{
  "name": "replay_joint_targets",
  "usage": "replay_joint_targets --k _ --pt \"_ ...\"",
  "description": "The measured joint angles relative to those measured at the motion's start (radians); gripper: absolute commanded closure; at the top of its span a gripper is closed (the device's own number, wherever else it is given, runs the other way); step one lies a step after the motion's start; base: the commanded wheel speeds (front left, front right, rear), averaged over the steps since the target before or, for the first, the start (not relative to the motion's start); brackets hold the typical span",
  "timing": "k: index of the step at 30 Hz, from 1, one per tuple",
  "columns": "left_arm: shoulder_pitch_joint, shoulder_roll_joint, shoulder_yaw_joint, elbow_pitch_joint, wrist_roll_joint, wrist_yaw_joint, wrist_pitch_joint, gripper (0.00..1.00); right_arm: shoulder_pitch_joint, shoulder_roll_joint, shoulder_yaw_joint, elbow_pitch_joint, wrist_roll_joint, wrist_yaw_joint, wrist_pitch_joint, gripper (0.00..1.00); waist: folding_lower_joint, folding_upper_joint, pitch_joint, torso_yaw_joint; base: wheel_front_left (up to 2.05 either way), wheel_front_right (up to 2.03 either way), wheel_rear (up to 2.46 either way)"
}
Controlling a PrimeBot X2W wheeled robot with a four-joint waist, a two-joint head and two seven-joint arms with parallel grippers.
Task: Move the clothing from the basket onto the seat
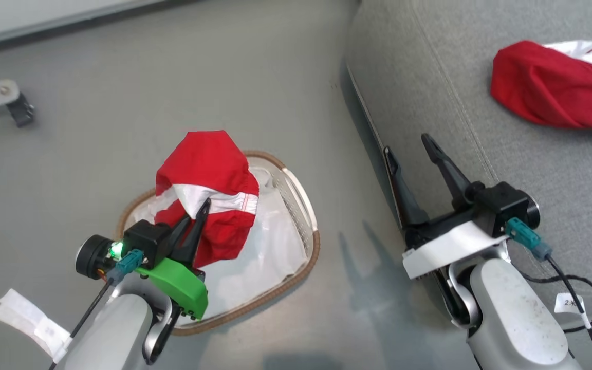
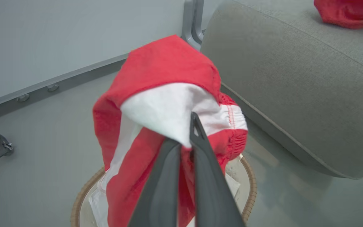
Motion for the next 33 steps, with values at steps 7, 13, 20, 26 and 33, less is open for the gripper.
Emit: replay_joint_targets --k 7,13,20,26,33 --pt "0.053 -0.040 0.085 -0.111 0.017 0.000 0.000 1.00 0.052 0.000 0.008 0.025 -0.016 0.000 0.000 0.00 0.0000 0.0000 -0.109 0.048 0.00 0.00 0.00" --pt "0.072 -0.064 0.121 -0.190 0.021 0.000 0.000 1.00 0.097 0.000 0.008 0.040 -0.027 0.000 0.000 0.00 0.0000 0.0000 -0.180 0.084 0.00 0.00 0.00" --pt "0.086 -0.095 0.157 -0.282 -0.001 0.000 0.000 1.00 0.146 0.000 0.028 0.053 -0.025 0.000 0.000 0.00 0.0000 0.0000 -0.250 0.107 0.00 0.00 0.00" --pt "0.107 -0.107 0.160 -0.325 -0.004 0.000 0.000 1.00 0.164 0.000 0.080 0.064 -0.017 0.000 0.000 0.00 0.0000 0.0000 -0.286 0.116 0.00 0.00 0.00" --pt "0.111 -0.125 0.138 -0.335 -0.011 0.000 0.000 1.00 0.094 0.000 0.236 0.072 -0.012 0.000 0.000 0.00 0.0000 0.0000 -0.287 0.134 0.00 0.00 0.00"
